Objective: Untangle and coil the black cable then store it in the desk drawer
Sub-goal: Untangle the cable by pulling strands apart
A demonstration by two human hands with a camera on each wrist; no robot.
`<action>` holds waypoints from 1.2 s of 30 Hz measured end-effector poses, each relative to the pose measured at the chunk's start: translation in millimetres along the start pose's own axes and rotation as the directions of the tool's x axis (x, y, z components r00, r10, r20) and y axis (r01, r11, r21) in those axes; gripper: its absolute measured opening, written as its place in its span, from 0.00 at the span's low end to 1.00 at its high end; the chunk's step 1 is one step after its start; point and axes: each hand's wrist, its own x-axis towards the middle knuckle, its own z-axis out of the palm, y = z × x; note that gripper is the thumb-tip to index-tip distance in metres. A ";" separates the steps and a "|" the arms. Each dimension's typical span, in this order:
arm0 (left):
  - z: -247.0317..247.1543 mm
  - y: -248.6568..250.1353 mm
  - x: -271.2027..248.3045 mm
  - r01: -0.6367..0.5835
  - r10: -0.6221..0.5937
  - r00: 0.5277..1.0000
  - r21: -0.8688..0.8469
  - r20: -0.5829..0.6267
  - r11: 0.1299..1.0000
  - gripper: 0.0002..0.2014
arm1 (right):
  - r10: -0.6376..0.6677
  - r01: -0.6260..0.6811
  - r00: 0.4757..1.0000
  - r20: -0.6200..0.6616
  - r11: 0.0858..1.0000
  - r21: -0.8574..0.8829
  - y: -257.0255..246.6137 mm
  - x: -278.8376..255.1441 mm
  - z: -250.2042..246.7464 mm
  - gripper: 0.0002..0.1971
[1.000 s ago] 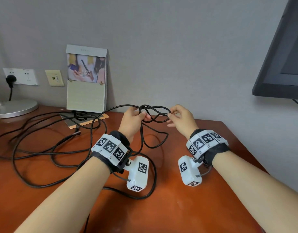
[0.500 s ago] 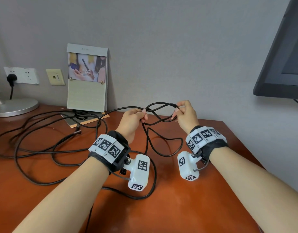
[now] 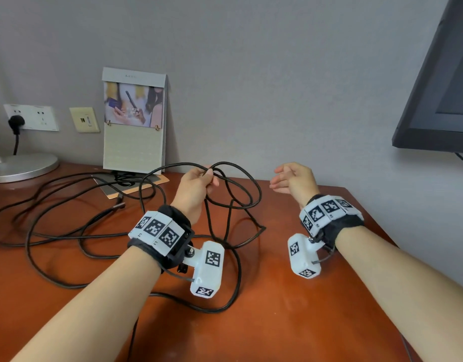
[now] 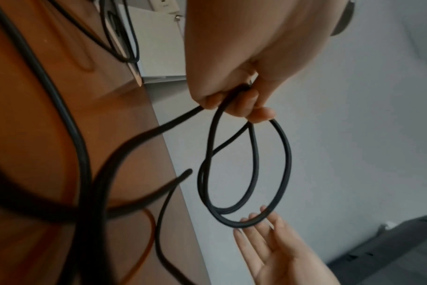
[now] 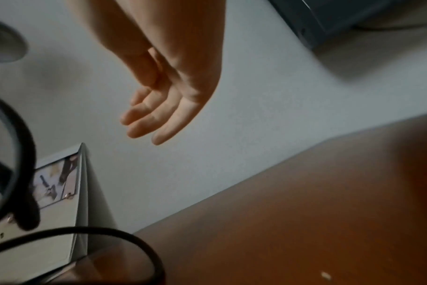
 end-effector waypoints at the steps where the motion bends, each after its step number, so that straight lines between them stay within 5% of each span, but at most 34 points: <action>1: 1.2 -0.3 -0.3 0.008 -0.008 1.000 -0.018 0.005 1.000 0.14 | -0.001 0.003 0.998 0.064 1.000 -0.029 -2.1 -3.4 1.2 0.15; 6: 10.0 -2.6 2.8 0.053 -0.054 0.999 -0.100 -0.007 0.994 0.13 | 0.055 -0.038 0.928 0.370 0.998 -0.053 -7.7 -17.3 12.7 0.17; 11: 5.8 -2.1 2.2 0.126 -0.123 0.992 -0.214 0.028 0.969 0.06 | -0.055 0.084 0.925 0.377 0.995 -0.061 -7.4 -15.7 10.8 0.07; 15: 3.4 -2.0 0.6 0.120 -0.107 0.991 -0.206 0.075 0.971 0.11 | -0.065 0.137 0.894 0.444 0.981 -0.134 -6.0 -14.7 13.7 0.05; 17: 1.4 -1.3 0.5 0.093 -0.091 0.996 -0.162 0.022 0.982 0.12 | -0.104 0.178 0.940 0.326 0.962 -0.206 -2.3 -8.1 11.9 0.11; 20: -5.4 -0.7 2.9 0.053 -0.063 0.995 -0.132 -0.072 0.990 0.13 | -0.063 0.074 0.997 0.052 0.959 -0.274 8.7 3.8 -0.8 0.15; 26: -10.1 -0.2 5.2 0.006 -0.024 0.995 -0.178 -0.100 0.984 0.12 | 0.154 -0.199 0.963 -0.223 0.960 -0.198 24.8 7.0 -17.6 0.10; 29: -3.8 -3.1 4.9 -0.025 0.010 0.996 -0.169 -0.088 0.985 0.11 | 0.111 -0.173 0.967 -0.227 0.946 -0.275 24.9 5.0 -10.8 0.10; 33: 2.0 -6.0 5.5 -0.051 0.039 0.995 -0.141 -0.089 0.989 0.11 | -0.140 0.142 0.990 0.031 0.927 -0.346 -2.5 -16.9 6.3 0.15; 36: 4.5 -4.7 4.6 -0.062 0.049 0.995 -0.146 -0.092 0.987 0.12 | -0.031 0.243 0.895 0.445 0.871 -0.428 -17.6 -30.6 21.1 0.29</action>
